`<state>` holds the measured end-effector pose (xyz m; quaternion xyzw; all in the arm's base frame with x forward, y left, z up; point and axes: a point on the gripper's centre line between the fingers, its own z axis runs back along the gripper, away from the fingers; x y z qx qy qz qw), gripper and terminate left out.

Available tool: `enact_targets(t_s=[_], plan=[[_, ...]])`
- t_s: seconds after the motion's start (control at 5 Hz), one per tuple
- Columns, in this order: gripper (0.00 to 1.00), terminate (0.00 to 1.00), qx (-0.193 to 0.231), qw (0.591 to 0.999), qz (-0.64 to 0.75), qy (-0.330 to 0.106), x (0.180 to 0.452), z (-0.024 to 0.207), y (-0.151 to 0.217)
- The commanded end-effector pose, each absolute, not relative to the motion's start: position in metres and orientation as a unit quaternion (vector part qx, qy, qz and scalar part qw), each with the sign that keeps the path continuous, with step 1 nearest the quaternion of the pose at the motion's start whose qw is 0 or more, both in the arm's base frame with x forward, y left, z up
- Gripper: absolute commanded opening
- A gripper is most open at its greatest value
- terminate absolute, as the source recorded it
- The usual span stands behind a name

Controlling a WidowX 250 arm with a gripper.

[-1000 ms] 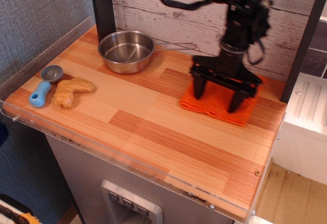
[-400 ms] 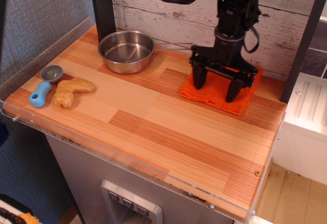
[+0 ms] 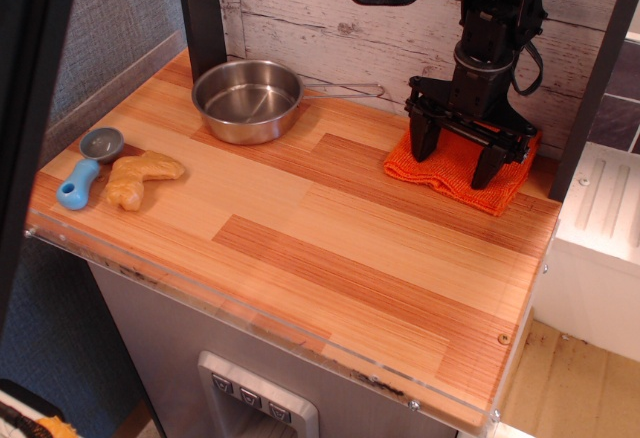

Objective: Place the cloth on the far right edge of the table.

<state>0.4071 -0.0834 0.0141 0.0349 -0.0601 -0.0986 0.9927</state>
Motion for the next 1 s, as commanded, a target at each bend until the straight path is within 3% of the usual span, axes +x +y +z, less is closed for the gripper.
enact_targets(t_s=[0.0, 0.4, 0.6, 0.8], plan=[[1.00, 0.00, 0.069, 0.986, -0.053, -0.143, 0.398, 0.104, -0.076], [1.00, 0.00, 0.054, 0.987, -0.039, -0.147, 0.394, 0.120, -0.070], [1.00, 0.00, 0.049, 0.987, -0.029, -0.150, 0.383, 0.142, -0.066], [1.00, 0.00, 0.040, 0.988, -0.032, -0.149, 0.358, 0.148, -0.057]])
